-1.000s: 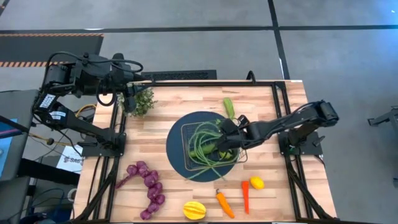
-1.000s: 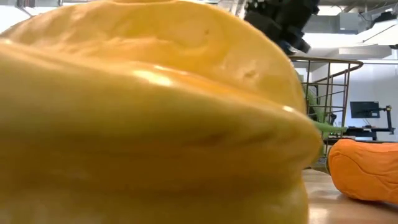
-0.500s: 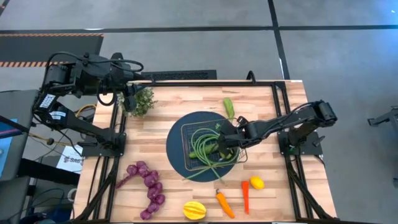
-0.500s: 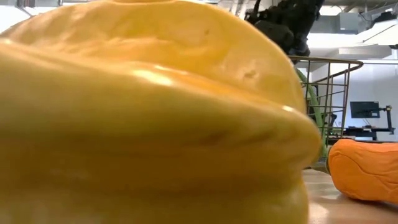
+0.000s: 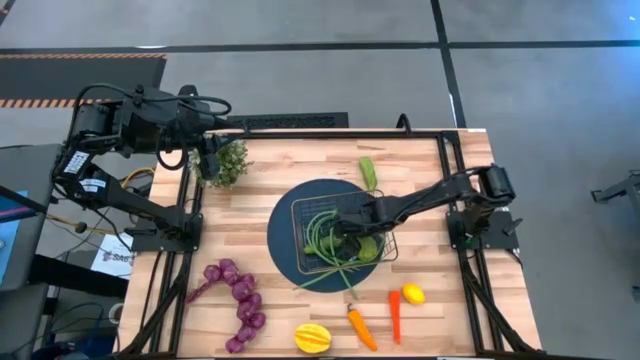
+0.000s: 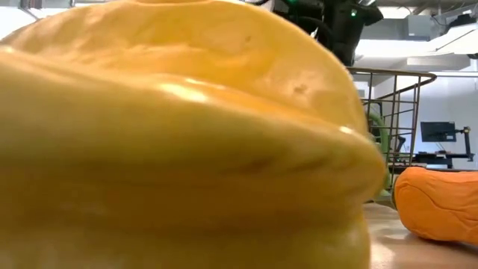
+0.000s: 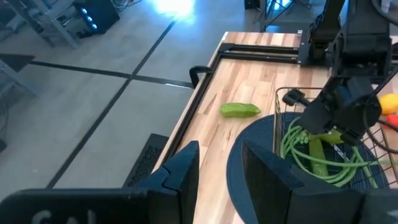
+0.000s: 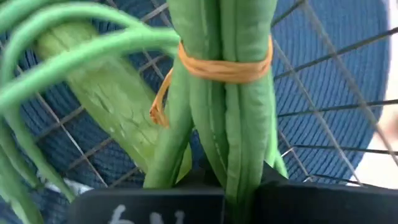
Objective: Build produce basket
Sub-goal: Put the green beans into the gold wire basket
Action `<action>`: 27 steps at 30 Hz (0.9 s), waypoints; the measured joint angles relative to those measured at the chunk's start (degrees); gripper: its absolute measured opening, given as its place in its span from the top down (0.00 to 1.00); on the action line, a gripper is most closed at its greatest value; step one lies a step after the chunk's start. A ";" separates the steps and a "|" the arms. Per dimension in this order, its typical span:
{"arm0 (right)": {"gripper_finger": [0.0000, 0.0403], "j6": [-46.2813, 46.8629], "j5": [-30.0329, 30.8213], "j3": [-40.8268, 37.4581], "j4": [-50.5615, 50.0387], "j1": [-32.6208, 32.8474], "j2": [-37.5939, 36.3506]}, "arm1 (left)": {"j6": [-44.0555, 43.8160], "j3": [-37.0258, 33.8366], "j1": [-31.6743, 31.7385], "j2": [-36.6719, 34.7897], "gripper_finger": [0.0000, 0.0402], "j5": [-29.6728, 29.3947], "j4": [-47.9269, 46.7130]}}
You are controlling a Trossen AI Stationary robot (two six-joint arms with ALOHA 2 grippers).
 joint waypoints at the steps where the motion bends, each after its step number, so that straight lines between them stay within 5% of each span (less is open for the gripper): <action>1: 0.98 -0.53 -0.58 -0.01 -0.04 -0.06 0.02 | -0.02 0.00 -0.02 0.00 0.72 0.00 0.00; 9: 0.95 -1.96 -4.94 0.03 1.01 -0.31 1.86 | -0.94 0.00 0.00 0.02 0.72 0.02 -1.20; 27: 0.58 -4.59 -4.41 10.40 -9.94 -2.12 1.05 | -1.53 0.00 0.00 0.00 0.72 0.09 -1.33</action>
